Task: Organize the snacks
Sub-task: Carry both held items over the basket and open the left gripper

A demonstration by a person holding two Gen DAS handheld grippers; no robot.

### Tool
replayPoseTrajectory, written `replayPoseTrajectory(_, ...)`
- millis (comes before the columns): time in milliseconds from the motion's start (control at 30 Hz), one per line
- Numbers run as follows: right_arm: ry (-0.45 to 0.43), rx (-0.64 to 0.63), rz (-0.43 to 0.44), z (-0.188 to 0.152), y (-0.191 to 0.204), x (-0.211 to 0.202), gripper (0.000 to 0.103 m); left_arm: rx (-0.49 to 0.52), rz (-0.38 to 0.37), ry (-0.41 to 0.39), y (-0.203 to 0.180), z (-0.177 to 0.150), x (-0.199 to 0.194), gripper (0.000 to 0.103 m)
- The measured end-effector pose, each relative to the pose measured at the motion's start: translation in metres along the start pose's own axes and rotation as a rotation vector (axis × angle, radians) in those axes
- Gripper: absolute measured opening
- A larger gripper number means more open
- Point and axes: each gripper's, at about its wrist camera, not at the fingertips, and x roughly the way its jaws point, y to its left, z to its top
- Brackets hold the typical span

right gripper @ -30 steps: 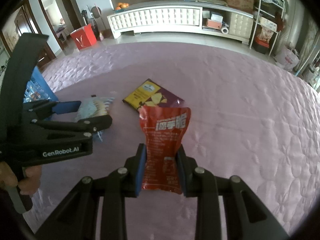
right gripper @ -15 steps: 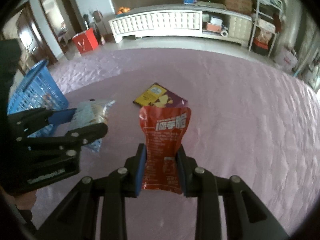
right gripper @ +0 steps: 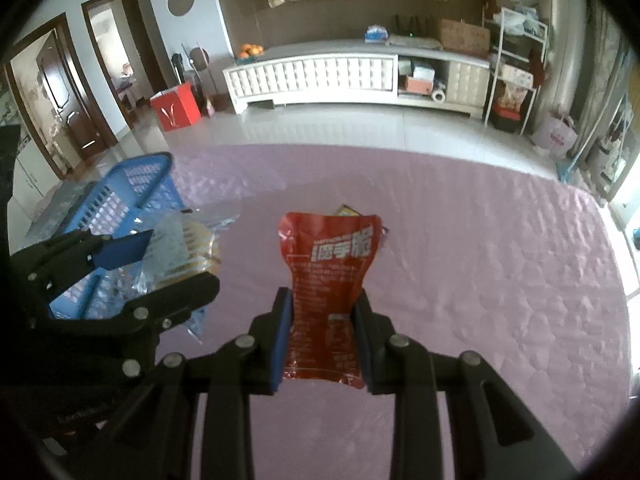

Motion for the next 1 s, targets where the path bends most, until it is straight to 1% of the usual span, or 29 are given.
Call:
replayPoseTrajectory(167, -0.035, -0.042, -0.018, 0.008, 0.028, -0.023, 0.034, 0.038, 0.009, -0.048, 0.009, 0.002, -0.041, 0.052)
replayPoseTrajectory(333, -0.057, -0.065, 0.017, 0.020, 0.055, -0.033, 0.034, 0.043, 0.028, -0.092, 0.034, -0.001, -0.078, 0.052)
replayPoseTrajectory(500, -0.061, -0.090, 0.066, 0.025, 0.085, -0.025, 0.034, 0.024, 0.066, -0.104, 0.066, -0.009, -0.101, 0.052)
replayPoseTrajectory(633, -0.046, -0.120, 0.093, 0.025, 0.107, -0.014, 0.034, -0.007, 0.106, -0.083, 0.098, -0.018, -0.110, 0.052)
replayPoseTrajectory(800, -0.015, -0.145, 0.115, 0.024, 0.127, 0.002, 0.034, -0.045, 0.126, -0.055, 0.125, -0.039, -0.115, 0.052)
replayPoseTrajectory(1000, 0.012, -0.175, 0.120, 0.015, 0.146, 0.009, 0.034, -0.066, 0.122, 0.016, 0.144, -0.063, -0.097, 0.052)
